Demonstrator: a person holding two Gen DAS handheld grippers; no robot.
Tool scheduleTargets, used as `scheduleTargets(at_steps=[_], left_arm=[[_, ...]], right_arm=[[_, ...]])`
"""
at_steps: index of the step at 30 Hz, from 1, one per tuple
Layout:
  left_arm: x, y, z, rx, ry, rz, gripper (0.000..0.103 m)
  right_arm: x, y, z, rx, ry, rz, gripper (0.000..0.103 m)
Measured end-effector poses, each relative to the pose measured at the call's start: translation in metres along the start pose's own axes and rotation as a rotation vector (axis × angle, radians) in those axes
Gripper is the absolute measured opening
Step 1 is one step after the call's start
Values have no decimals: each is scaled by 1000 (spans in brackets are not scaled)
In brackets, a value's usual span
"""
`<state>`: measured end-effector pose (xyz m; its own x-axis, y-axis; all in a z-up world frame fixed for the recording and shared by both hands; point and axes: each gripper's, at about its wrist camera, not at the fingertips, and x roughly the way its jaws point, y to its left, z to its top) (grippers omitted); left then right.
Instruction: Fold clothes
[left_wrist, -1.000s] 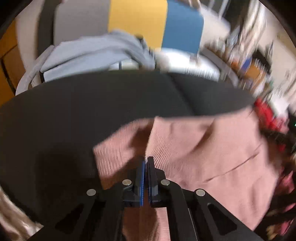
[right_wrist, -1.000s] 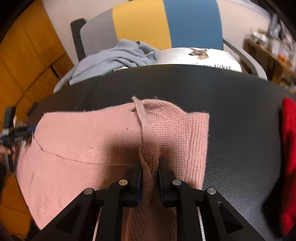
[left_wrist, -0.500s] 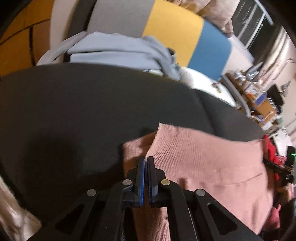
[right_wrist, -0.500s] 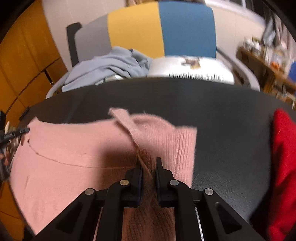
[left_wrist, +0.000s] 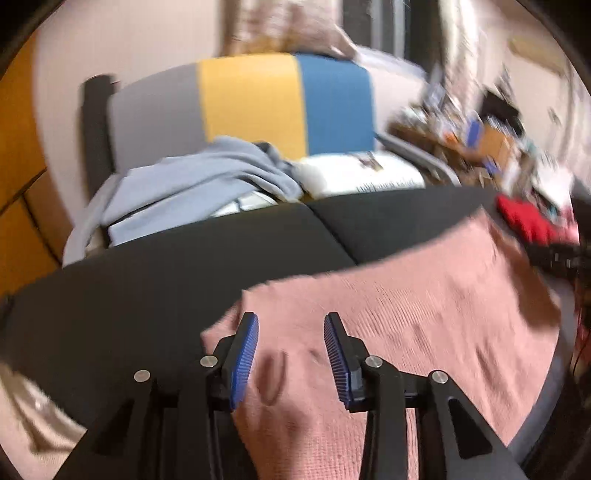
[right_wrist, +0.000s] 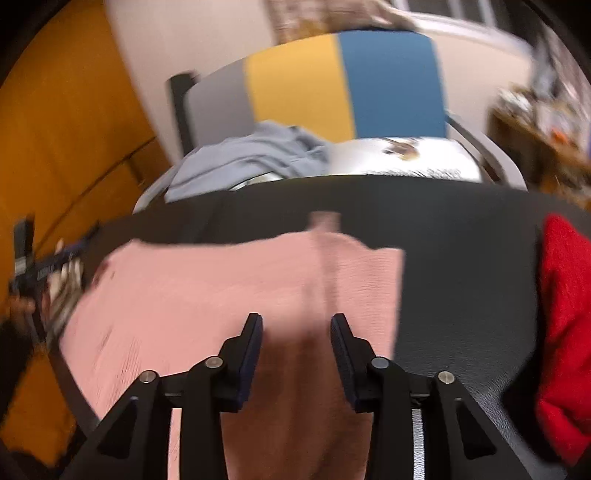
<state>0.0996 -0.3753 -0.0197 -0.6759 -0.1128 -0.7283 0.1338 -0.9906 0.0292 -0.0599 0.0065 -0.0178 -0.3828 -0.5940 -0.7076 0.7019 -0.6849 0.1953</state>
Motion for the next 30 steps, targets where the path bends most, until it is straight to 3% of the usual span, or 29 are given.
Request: scheduleTargets(at_steps=[2, 10, 15, 19, 22, 23, 25, 26, 29, 30], left_arm=[[12, 0, 0, 17, 31, 6, 37], [25, 19, -15, 31, 89, -54, 41], [19, 11, -22, 85, 100, -114, 43], [33, 5, -23, 117, 181, -200, 43], [43, 4, -30, 102, 243, -193, 40], [42, 7, -31, 77, 233, -191, 26], [37, 16, -33, -12, 200, -196, 5], [34, 22, -34, -62, 184, -197, 4], [20, 32, -38, -174, 118, -189, 3], [12, 35, -37, -203, 86, -186, 3]], right_arm=[[10, 17, 2, -68, 23, -6, 62], [37, 30, 11, -160, 74, -100, 62], [59, 28, 19, -203, 162, -60, 71], [72, 26, 16, -229, 243, -52, 72], [72, 24, 15, -216, 268, -34, 73], [72, 24, 15, -215, 276, -31, 71], [71, 25, 14, -217, 289, -22, 55], [69, 27, 14, -225, 290, -20, 38], [63, 35, 15, -265, 275, -63, 10], [60, 37, 14, -272, 263, -75, 10]])
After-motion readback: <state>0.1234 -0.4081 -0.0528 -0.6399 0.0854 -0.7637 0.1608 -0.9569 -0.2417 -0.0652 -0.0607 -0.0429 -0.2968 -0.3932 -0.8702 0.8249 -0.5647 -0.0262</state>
